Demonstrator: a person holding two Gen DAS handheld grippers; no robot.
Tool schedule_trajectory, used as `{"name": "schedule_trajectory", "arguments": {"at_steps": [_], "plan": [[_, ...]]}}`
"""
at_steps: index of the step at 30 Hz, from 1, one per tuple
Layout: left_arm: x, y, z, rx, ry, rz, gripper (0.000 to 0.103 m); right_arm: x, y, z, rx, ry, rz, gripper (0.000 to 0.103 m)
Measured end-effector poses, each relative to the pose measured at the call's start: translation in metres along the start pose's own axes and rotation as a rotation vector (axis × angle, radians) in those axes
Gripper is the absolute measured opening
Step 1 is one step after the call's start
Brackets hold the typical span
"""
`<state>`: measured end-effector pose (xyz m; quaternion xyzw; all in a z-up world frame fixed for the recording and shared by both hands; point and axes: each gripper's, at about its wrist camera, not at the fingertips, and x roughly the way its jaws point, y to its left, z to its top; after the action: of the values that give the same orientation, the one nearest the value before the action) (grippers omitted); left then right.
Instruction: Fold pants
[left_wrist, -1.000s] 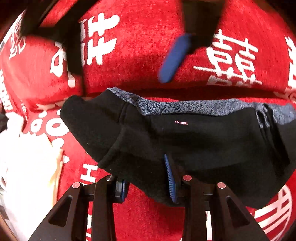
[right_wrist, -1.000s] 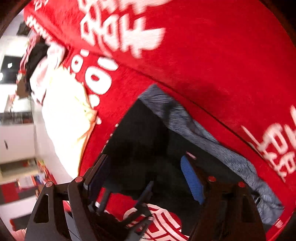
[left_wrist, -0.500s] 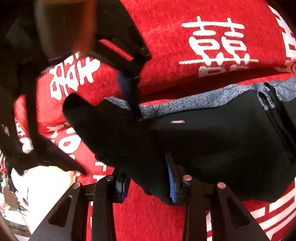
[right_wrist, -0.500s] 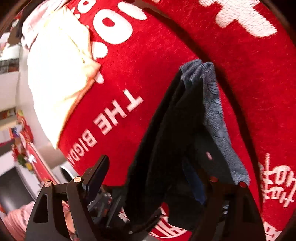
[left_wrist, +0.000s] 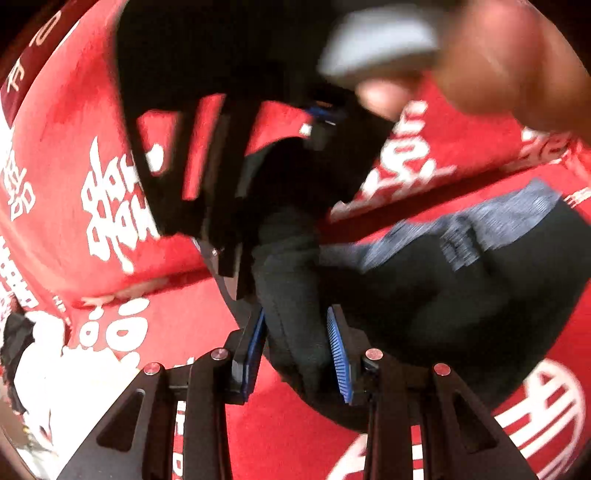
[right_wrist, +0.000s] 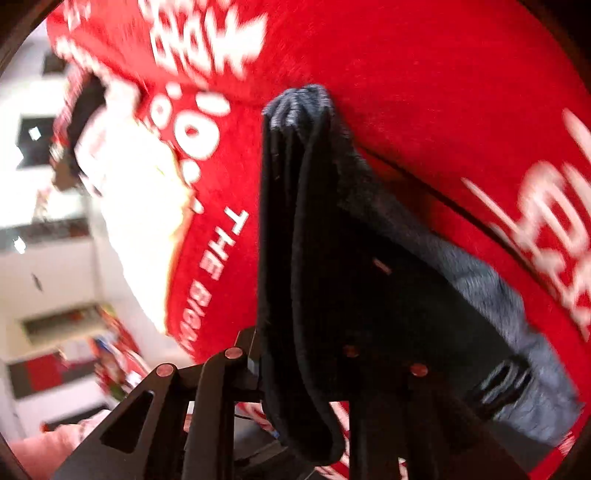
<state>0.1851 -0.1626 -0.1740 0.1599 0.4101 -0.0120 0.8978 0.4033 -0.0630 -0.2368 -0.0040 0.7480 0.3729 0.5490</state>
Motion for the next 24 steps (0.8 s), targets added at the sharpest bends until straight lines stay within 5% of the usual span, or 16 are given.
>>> {"name": "schedule_trajectory", "arguments": {"at_steps": [7,14,20,24], "plan": [[-0.046,-0.055,0.048,0.042,-0.083,-0.196,0.035,-0.090,-0.059,-0.082,0.097,-0.283,0.184,0.021],[-0.065,-0.169,0.085,0.147,-0.069,-0.407,0.035,-0.155,-0.159,-0.203,0.279,-0.503,0.232,0.021],[-0.037,-0.263,0.070,0.223,0.061,-0.482,0.035,-0.131,-0.251,-0.277,0.472,-0.556,0.258,0.021],[-0.015,-0.281,0.058,0.254,0.171,-0.453,0.042,-0.087,-0.289,-0.290,0.578,-0.490,0.281,0.022]]}}
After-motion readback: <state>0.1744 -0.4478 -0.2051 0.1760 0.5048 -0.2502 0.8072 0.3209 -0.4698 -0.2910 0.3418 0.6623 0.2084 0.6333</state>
